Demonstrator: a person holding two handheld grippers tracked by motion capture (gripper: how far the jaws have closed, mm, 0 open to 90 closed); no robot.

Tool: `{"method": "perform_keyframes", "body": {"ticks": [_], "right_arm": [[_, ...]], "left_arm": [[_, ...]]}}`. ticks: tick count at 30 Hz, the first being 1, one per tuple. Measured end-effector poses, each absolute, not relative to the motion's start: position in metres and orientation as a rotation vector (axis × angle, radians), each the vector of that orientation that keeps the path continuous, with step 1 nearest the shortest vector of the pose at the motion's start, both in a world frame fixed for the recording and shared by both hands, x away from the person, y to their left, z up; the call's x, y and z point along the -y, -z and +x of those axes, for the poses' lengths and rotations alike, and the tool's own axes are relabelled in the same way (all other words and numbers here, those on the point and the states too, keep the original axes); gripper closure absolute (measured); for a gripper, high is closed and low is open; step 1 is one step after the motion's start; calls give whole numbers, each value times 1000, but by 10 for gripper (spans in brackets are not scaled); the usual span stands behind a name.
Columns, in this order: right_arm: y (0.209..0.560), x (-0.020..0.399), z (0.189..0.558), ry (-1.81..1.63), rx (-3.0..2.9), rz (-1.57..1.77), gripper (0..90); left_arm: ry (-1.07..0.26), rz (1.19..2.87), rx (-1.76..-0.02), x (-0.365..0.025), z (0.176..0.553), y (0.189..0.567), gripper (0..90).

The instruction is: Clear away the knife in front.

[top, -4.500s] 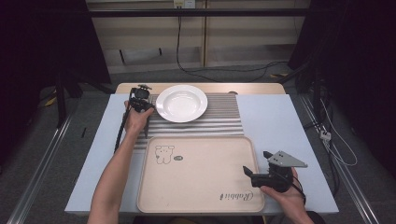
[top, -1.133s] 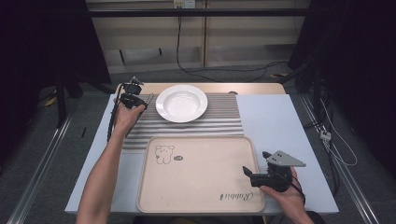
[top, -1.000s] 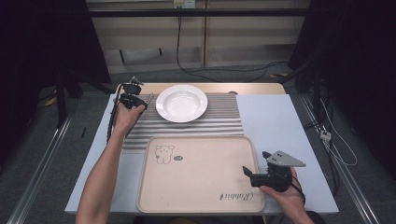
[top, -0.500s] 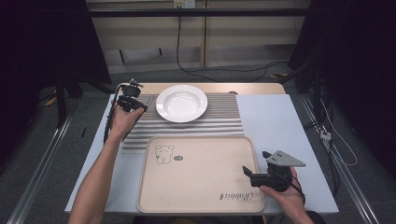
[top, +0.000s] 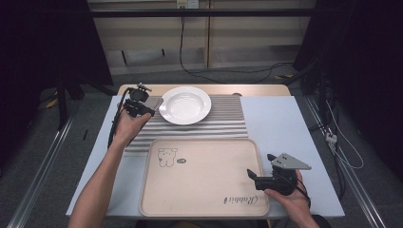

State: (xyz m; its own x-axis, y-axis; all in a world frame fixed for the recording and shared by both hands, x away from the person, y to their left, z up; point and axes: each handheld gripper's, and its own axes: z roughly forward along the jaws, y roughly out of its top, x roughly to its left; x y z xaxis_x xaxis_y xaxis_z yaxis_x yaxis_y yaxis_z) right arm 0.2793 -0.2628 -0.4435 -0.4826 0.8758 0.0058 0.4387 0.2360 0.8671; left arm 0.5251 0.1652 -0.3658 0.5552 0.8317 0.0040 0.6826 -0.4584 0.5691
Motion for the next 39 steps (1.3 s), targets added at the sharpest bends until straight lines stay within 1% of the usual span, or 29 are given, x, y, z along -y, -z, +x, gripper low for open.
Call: {"method": "perform_keyframes", "body": {"ticks": [13, 23, 26, 28, 39], "right_arm": [[444, 262, 280, -1169, -2024, 1200, 79], [444, 262, 280, -1170, -2025, 1202, 79], [444, 262, 281, -1169, -2027, 1208, 79], [444, 262, 281, -1168, -2028, 1206, 79], [443, 262, 280, -1173, -2027, 1200, 80]], "left_arm": [[-377, 2299, -1156, -156, 502, 365, 801], [-327, 2275, -1147, -158, 483, 364, 801], [-330, 2277, -1142, -157, 478, 364, 801], [-307, 2278, -1137, -155, 472, 365, 801], [-332, 2304, -1085, -140, 451, 359, 801]]}}
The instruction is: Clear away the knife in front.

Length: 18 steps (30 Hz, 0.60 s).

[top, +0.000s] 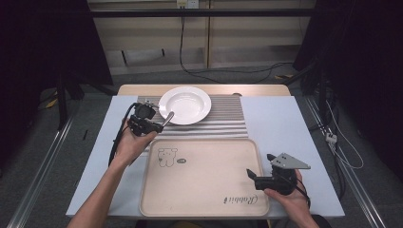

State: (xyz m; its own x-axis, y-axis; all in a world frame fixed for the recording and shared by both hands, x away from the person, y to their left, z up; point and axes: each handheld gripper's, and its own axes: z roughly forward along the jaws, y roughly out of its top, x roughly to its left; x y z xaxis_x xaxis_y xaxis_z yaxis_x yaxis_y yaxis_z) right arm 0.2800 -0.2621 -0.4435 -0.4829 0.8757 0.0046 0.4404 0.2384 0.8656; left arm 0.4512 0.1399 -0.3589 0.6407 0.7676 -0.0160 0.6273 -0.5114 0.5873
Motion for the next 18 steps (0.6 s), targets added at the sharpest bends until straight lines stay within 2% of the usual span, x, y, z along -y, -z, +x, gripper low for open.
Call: {"method": "perform_keyframes", "body": {"ticks": [18], "right_arm": [[444, 262, 280, -1167, -2037, 1196, 81]], "left_arm": [[-267, 2336, -1086, -125, 424, 373, 801]]}}
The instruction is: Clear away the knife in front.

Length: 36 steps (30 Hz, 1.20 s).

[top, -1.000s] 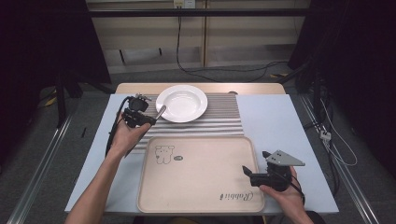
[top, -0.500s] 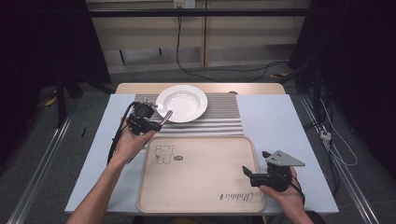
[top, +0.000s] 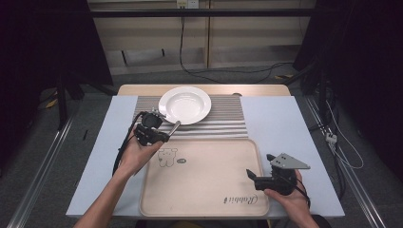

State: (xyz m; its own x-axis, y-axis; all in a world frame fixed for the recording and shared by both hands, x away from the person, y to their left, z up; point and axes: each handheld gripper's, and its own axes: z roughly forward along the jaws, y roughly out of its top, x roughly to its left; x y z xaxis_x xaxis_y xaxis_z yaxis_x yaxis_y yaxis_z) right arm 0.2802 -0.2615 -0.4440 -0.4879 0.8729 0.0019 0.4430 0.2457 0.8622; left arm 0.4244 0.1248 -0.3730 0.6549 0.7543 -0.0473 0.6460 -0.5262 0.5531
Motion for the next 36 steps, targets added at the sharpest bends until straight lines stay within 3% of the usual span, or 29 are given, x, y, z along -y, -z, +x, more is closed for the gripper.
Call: {"method": "perform_keyframes", "body": {"ticks": [36], "right_arm": [[444, 261, 280, -1167, -2041, 1188, 89]], "left_arm": [[-206, 2467, -1040, -90, 400, 415, 800]]}}
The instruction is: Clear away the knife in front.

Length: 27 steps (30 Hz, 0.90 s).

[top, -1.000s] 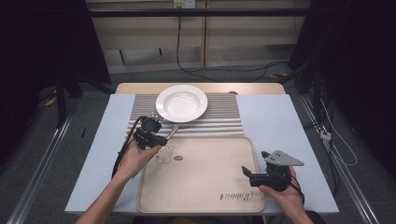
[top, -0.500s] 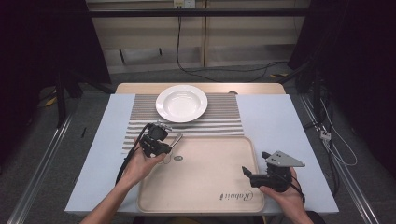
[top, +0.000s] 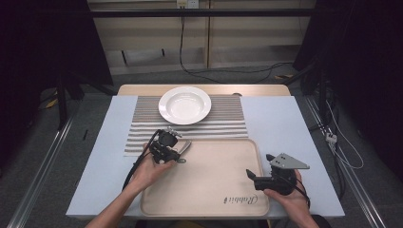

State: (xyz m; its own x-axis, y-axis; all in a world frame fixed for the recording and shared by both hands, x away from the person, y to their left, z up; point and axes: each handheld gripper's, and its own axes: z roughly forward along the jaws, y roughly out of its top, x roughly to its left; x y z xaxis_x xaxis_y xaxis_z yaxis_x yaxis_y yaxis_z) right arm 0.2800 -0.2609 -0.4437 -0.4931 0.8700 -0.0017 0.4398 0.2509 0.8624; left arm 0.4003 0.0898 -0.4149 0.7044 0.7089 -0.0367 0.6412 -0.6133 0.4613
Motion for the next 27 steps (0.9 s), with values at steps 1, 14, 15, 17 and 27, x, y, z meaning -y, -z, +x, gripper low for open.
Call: {"method": "perform_keyframes", "body": {"ticks": [1, 14, 15, 17, 27], "right_arm": [[444, 261, 280, -1167, -2042, 1188, 89], [443, 261, 279, -1173, -2032, 1184, 75], [443, 261, 279, -1174, -2033, 1183, 75], [443, 261, 280, -1174, -2033, 1184, 71], [443, 262, 280, -1184, -2034, 1195, 51]], "left_arm": [[-195, 2481, -1043, -88, 400, 418, 800], [-188, 2493, -1034, -87, 399, 423, 798], [-188, 2493, -1034, -87, 399, 423, 798], [-193, 2480, -1039, -86, 399, 424, 798], [-174, 2496, -1005, -88, 400, 424, 774]]}}
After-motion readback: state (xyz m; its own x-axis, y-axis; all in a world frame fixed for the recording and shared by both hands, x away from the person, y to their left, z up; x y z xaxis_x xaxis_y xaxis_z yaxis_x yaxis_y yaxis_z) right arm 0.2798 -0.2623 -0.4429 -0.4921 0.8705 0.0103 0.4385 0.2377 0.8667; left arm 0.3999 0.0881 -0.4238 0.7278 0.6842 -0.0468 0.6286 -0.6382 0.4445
